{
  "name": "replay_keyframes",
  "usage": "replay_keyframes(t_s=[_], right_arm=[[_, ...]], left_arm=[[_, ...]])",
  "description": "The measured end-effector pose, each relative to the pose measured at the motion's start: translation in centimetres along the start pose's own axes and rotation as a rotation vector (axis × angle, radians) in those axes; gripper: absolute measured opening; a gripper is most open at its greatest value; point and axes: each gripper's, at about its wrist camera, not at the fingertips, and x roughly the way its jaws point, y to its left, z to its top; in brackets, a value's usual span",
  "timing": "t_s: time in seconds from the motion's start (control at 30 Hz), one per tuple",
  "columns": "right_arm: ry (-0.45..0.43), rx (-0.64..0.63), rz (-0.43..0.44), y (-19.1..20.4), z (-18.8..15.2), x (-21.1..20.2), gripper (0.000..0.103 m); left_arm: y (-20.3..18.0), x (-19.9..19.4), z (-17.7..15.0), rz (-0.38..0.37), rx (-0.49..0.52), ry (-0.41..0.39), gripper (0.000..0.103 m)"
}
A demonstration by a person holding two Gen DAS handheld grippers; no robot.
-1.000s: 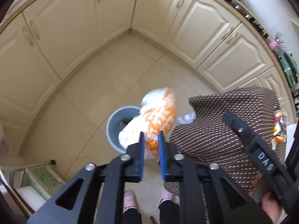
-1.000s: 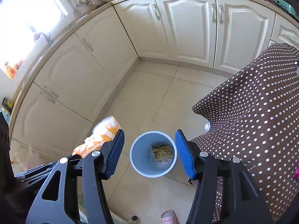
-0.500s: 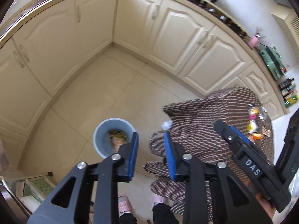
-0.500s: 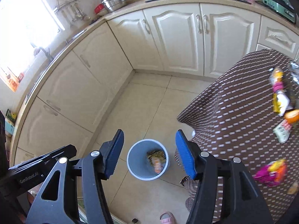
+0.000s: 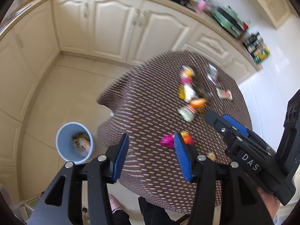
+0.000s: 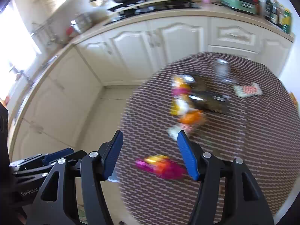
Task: Collect trash
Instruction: 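Grasp the pink candy wrapper with the left tool while the right tool grasps the gold round candy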
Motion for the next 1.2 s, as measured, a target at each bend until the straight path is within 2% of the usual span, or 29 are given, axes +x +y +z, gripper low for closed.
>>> replay_keyframes(t_s=[0.1,0.27,0.4,0.53,0.57,0.67,0.7,1.0,1.2], right_arm=[[0.037,0.037,-0.034,-3.2,-1.4,-0.4,0.058],[0.118,0.113,-0.056,-6.6,-5.1,0.7,0.058],[0.174,0.163,-0.041,-7.8,-7.4,1.8,0.058],[0.194,0.177,-0.030,-8.1,-8.4,2.5,0.051],[0.193,0.169,-0.032,-8.1,-8.4,2.6,0.049],[0.185,0.131,-0.043,-8.1,-8.0,3.0,0.033],[0.190,0.126,-0.035,-8.2,-7.7,3.2,0.020],[0.190,0.111,0.018,-9.9,-4.4,3.6,0.020],[0.200,0.079,0.061,-10.0,-2.4,4.4,0.020]], left_arm=[[-2.7,1.9,-1.1,0.012,0.043,0.046,0.052],[-4.5,4.5,-3.0,0.019,0.070,0.130,0.052],[-4.9,5.9,-3.6,0.045,0.093,0.168,0.052],[-5.1,6.4,-3.6,0.059,0.098,0.178,0.052],[-5.3,6.6,-3.5,0.063,0.101,0.180,0.052],[-5.5,7.2,-3.3,0.074,0.100,0.183,0.054],[-5.6,7.4,-3.1,0.073,0.097,0.182,0.054],[-6.4,9.5,-0.8,0.073,0.058,0.169,0.056],[-7.3,12.4,-0.1,0.115,0.038,0.209,0.056]])
